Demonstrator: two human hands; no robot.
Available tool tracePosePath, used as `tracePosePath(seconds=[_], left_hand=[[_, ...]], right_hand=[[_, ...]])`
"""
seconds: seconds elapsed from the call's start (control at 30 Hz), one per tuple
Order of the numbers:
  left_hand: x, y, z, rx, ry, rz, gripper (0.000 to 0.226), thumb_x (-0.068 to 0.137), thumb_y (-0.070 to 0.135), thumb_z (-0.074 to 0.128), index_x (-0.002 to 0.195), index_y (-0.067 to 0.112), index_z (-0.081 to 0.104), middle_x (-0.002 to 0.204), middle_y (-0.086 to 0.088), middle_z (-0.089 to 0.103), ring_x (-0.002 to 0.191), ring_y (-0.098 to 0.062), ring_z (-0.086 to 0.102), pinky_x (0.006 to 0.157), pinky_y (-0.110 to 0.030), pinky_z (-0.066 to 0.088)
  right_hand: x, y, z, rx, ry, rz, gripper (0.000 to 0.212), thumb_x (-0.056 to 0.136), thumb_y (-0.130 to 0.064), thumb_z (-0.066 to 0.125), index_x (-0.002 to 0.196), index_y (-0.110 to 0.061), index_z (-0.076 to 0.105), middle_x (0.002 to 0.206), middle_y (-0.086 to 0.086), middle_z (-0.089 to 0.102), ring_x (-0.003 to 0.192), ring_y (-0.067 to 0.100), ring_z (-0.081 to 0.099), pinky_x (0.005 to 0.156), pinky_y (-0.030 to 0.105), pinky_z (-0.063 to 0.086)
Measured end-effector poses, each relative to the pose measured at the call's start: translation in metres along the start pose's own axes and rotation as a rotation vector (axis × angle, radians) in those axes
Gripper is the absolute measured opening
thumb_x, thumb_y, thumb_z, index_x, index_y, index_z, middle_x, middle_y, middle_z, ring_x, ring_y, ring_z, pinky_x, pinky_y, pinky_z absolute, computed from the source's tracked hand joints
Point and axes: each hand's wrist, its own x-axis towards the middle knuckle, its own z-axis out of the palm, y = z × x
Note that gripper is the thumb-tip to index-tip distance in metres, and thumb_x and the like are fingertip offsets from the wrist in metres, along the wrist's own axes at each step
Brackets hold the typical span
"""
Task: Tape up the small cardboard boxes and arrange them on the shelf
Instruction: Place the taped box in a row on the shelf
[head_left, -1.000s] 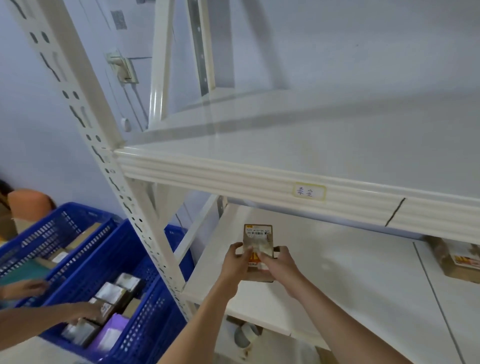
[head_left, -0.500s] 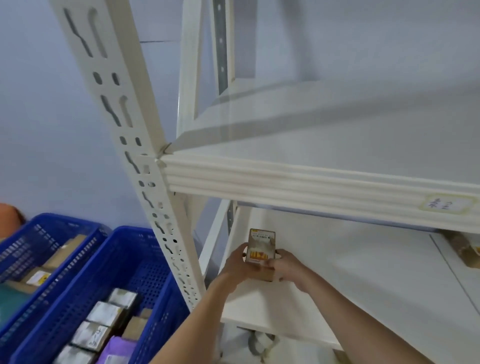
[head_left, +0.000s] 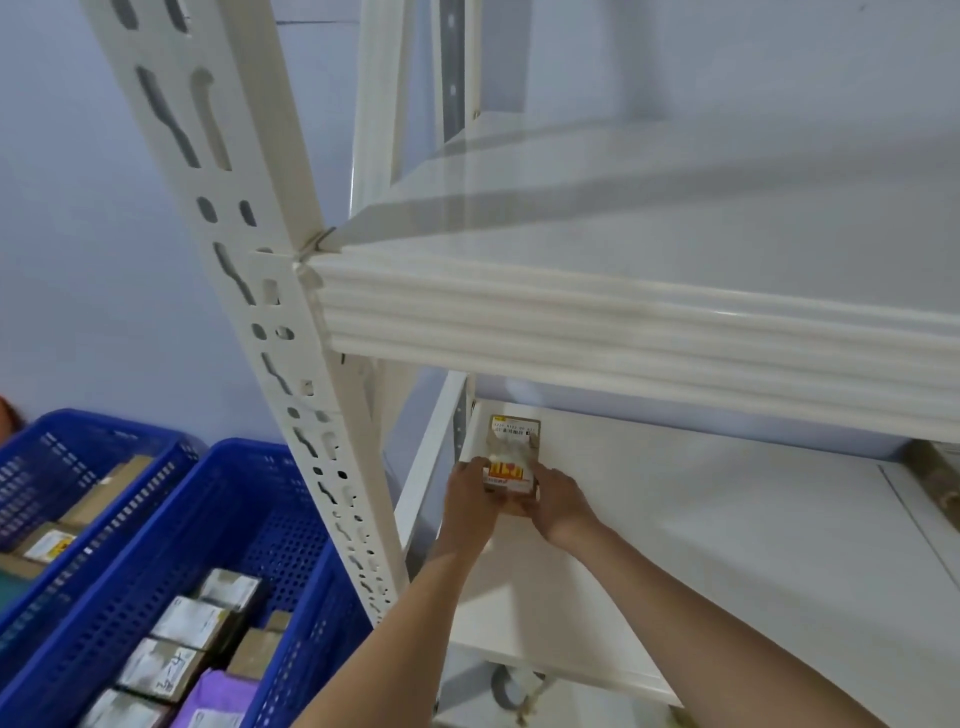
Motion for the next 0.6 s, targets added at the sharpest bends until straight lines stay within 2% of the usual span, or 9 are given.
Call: tracePosePath(seconds=[0.17, 0.33, 0.43, 0.53, 0.6], left_hand=[[0.028, 0.005, 0.007, 0.103, 0.074, 0.044, 0.021, 0.092, 0.004, 0.062, 0.112, 0.002, 0.067, 0.115, -0.014, 0.061, 0.098, -0.028, 0.063, 0.08, -0.03, 0.048], [0.048, 0.004, 0.012, 0.142, 0.038, 0.087, 0.039, 0.094, 0.0, 0.05, 0.133, 0.004, 0.054, 0.132, -0.013, 0.053, 0.113, -0.031, 0.059, 0.092, -0.033, 0.047], [0.059, 0.002, 0.012, 0.149, 0.024, 0.068, 0.043, 0.094, 0.003, 0.048, 0.137, 0.01, 0.051, 0.135, -0.012, 0.051, 0.116, -0.031, 0.057, 0.094, -0.035, 0.047], [0.07, 0.0, 0.012, 0.117, 0.021, 0.054, 0.047, 0.094, 0.005, 0.048, 0.141, 0.012, 0.048, 0.14, -0.012, 0.05, 0.119, -0.03, 0.056, 0.096, -0.033, 0.047], [0.076, -0.001, 0.014, 0.077, 0.001, 0.043, 0.051, 0.096, 0.005, 0.05, 0.146, 0.011, 0.045, 0.147, -0.013, 0.045, 0.128, -0.031, 0.051, 0.102, -0.032, 0.043]], right_hand=[[0.037, -0.005, 0.0, -0.118, 0.024, -0.033, 0.056, 0.101, -0.026, 0.054, 0.153, -0.018, 0.036, 0.129, 0.016, 0.059, 0.117, 0.034, 0.059, 0.095, 0.043, 0.051], [0.069, -0.018, -0.002, -0.18, 0.014, 0.003, 0.067, 0.1, -0.03, 0.056, 0.157, -0.014, 0.025, 0.128, 0.019, 0.057, 0.117, 0.036, 0.059, 0.093, 0.042, 0.052], [0.084, -0.025, -0.004, -0.195, -0.043, 0.043, 0.076, 0.098, -0.032, 0.058, 0.159, -0.015, 0.018, 0.132, 0.02, 0.055, 0.12, 0.036, 0.057, 0.096, 0.039, 0.049], [0.097, -0.029, -0.006, -0.196, -0.067, 0.045, 0.074, 0.097, -0.031, 0.059, 0.158, -0.014, 0.022, 0.135, 0.02, 0.055, 0.123, 0.036, 0.057, 0.099, 0.039, 0.049], [0.103, -0.03, -0.006, -0.197, -0.06, 0.05, 0.074, 0.097, -0.032, 0.058, 0.158, -0.013, 0.02, 0.136, 0.02, 0.055, 0.123, 0.036, 0.057, 0.098, 0.038, 0.048]])
